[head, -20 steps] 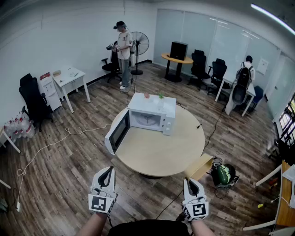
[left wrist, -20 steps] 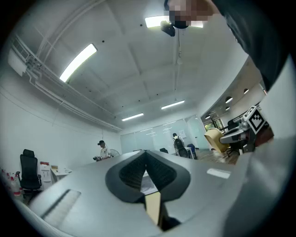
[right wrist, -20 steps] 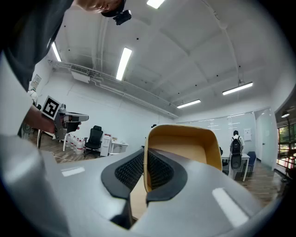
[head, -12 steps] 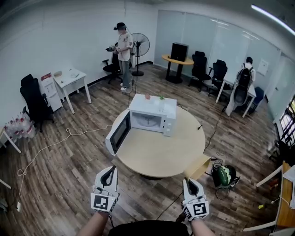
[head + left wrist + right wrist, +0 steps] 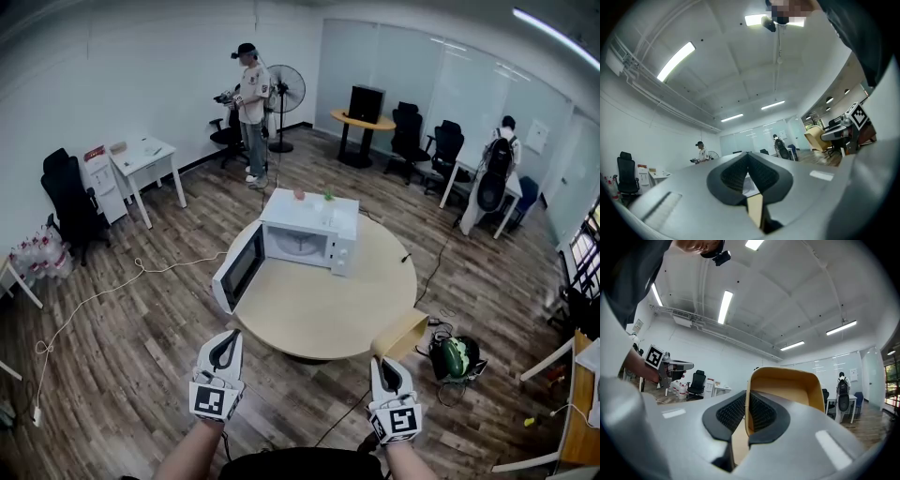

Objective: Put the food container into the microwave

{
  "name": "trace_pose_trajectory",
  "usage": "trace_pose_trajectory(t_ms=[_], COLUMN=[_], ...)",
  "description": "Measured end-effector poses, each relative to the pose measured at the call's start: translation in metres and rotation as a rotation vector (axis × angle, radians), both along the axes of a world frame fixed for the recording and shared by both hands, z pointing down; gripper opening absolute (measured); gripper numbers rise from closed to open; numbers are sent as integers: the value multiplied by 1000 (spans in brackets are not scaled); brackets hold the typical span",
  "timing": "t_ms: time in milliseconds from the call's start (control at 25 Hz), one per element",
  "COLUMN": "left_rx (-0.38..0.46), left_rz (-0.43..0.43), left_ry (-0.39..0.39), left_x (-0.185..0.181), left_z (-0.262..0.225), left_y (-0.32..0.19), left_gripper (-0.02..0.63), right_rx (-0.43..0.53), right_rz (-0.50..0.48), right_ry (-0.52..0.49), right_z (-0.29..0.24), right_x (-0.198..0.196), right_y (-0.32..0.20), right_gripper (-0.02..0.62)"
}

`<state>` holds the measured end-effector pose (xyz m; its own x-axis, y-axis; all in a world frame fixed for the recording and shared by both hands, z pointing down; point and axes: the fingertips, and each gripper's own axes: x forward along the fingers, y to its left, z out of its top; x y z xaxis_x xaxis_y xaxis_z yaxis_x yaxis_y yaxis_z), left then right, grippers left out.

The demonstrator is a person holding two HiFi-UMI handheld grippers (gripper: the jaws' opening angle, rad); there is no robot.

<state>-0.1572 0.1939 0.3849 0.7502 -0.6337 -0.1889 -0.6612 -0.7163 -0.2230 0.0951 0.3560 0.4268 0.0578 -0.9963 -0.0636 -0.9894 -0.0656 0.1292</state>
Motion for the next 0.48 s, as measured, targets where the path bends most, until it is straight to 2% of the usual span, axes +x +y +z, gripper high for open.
trace_pose_trajectory(t_ms=[480], left_rx=[23], left_rz=[-22], left_ry=[-18], left_x=[41], left_z=[-3], left_y=[22], left_gripper=[-2], right_rx=[31], right_rz=[-52], right_ry=[-15], right_z=[9], right_x=[30], right_y=[10], right_gripper=[21])
